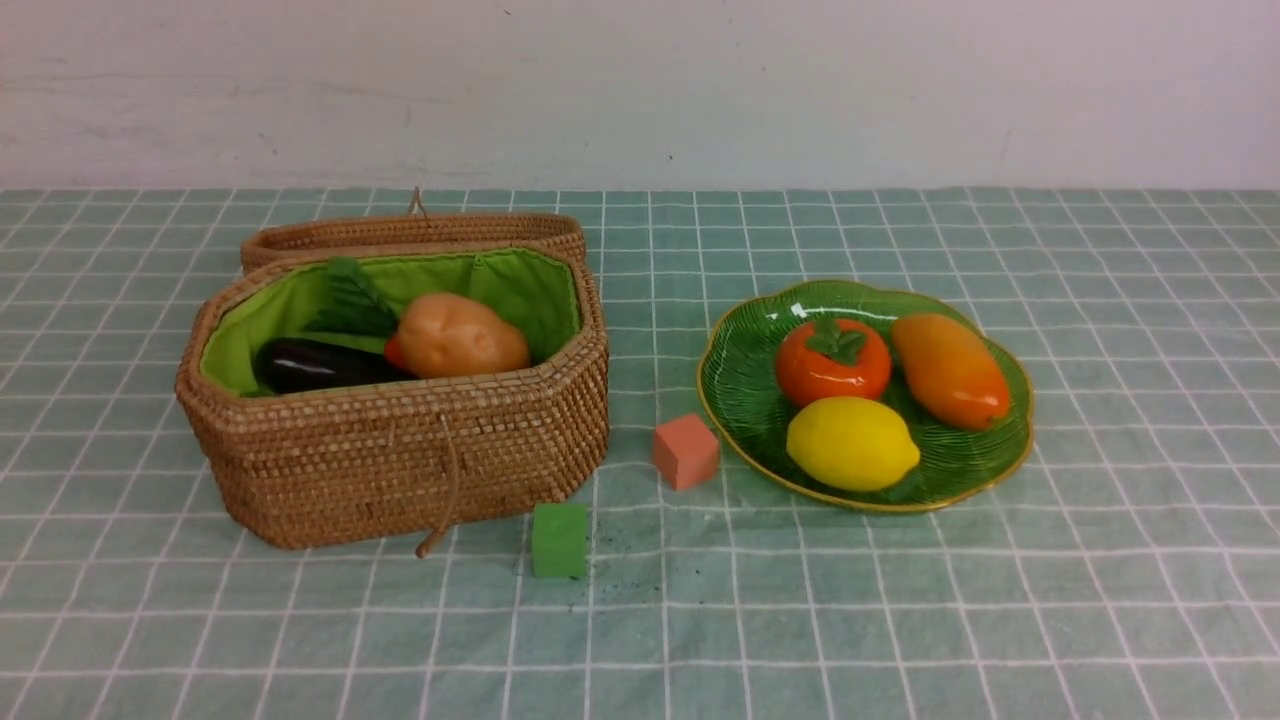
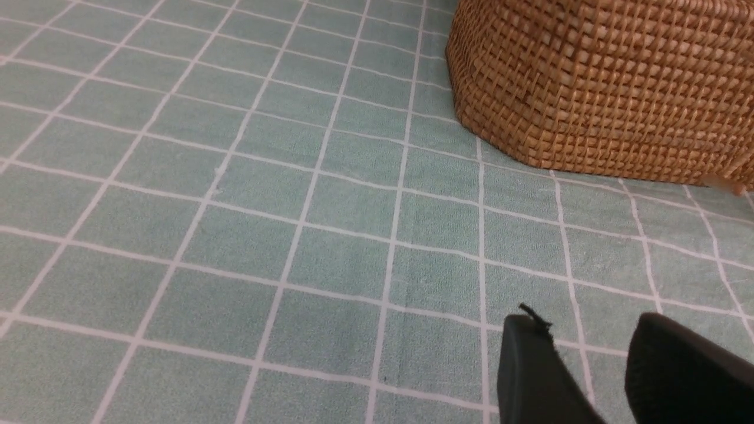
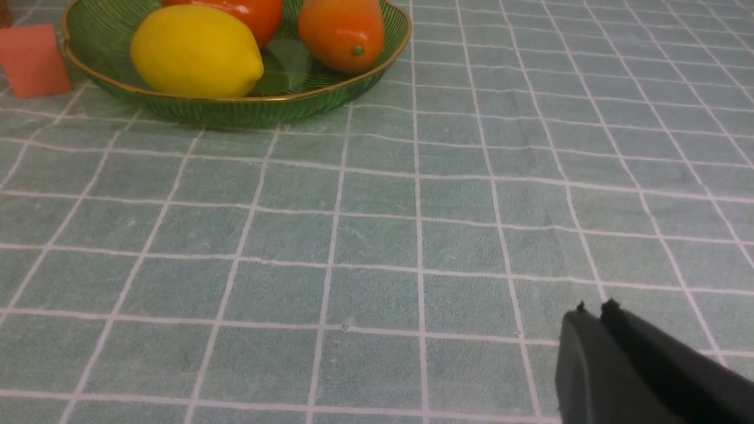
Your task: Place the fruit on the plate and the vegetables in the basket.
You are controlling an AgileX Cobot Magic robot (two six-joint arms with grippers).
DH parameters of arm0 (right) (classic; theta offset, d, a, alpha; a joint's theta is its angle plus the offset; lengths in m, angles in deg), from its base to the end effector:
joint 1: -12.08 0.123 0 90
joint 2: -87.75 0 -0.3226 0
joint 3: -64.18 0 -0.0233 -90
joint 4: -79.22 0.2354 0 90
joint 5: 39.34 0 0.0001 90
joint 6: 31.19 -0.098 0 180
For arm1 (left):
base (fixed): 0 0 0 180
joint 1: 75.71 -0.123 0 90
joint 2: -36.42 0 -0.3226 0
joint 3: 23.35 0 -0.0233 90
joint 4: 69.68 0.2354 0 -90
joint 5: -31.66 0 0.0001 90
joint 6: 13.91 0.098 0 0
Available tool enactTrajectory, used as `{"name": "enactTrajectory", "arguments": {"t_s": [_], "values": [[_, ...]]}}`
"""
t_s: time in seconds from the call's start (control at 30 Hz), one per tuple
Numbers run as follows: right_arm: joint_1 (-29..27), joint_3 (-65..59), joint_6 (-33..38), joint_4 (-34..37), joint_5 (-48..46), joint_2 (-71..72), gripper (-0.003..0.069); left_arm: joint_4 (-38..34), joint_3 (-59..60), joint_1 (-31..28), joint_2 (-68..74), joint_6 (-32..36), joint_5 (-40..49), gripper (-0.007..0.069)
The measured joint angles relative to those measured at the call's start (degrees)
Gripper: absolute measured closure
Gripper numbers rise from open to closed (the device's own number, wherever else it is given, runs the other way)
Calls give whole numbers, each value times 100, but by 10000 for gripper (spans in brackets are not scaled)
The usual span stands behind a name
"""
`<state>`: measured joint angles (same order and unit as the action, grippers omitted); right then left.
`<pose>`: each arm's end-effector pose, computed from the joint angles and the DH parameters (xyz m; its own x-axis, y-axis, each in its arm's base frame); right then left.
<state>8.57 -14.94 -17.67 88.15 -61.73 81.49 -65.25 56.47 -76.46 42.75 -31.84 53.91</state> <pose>0.0057 0.0055 0.1708 -0.2997 -0.0732 -0.9512 -0.0227 0.9973 -0.0696 0.0056 0.0029 0.1667 -0.2957 -0.2428 -0.9239 -0.1149 0.9692 -0.2179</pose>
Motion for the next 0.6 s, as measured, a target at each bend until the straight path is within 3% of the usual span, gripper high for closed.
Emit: {"name": "enactTrajectory", "arguments": {"t_s": [0.6], "values": [[0, 0, 0, -6, 0, 0, 610, 0, 0, 0, 0, 0, 0, 386]]}}
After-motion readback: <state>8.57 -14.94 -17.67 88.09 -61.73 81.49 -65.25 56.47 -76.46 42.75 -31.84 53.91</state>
